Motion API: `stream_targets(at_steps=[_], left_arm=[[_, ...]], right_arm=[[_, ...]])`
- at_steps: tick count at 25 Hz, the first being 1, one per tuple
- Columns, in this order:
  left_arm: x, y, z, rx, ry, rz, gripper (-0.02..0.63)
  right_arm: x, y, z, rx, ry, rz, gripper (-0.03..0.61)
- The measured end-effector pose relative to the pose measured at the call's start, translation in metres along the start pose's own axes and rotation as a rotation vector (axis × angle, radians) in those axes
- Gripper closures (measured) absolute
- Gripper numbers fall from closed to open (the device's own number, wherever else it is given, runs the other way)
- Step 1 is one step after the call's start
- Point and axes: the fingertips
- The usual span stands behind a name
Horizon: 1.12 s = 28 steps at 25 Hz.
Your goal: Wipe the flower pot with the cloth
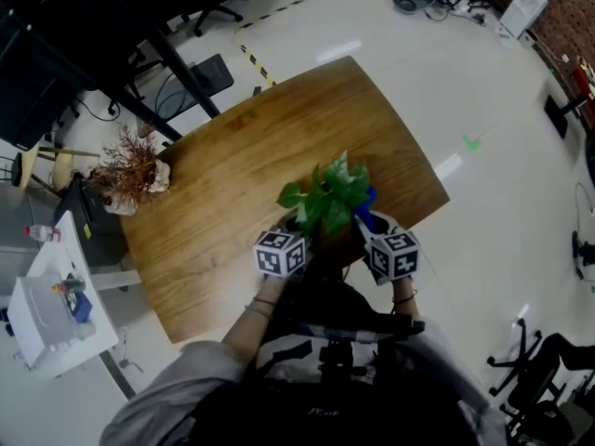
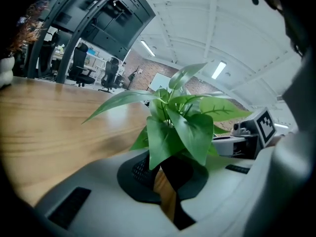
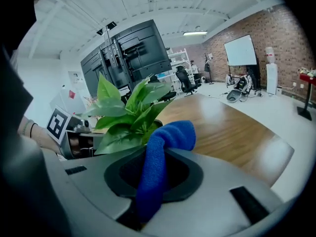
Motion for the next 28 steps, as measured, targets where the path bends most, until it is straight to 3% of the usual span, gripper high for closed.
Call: stream_targets(at_steps=[13, 18, 22, 28], left_arm=[[-0.006, -0.025, -0.041, -0.015, -0.071, 0.042, 0.609], [-0.006, -0.03, -0.045, -0.025, -0.077, 0.048, 0.608], [0.007, -0.019, -0.037, -0.052, -0.075, 0.015, 0.608], [0.012, 0.008, -0.014, -0.026, -0.022, -0.02, 0.609]], right_arm=[[-0.031, 0.041, -0.037, 0.018, -0.12, -0.117, 0.518], [-0.03, 0.042, -0.037, 0.061, -0.112, -0.122, 0.518], [-0.017, 0.036, -0.014, 0.048, -0.055, -0.103, 0.518], [-0.011, -0.004, 0.024, 0.033, -0.002, -0.01, 0.518]])
Point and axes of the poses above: the fingertips, and each gripper's own axes: x backward along the fingers, z to its right, y out of its underside, and after that the axes turned 10 degrees about y, right-handed
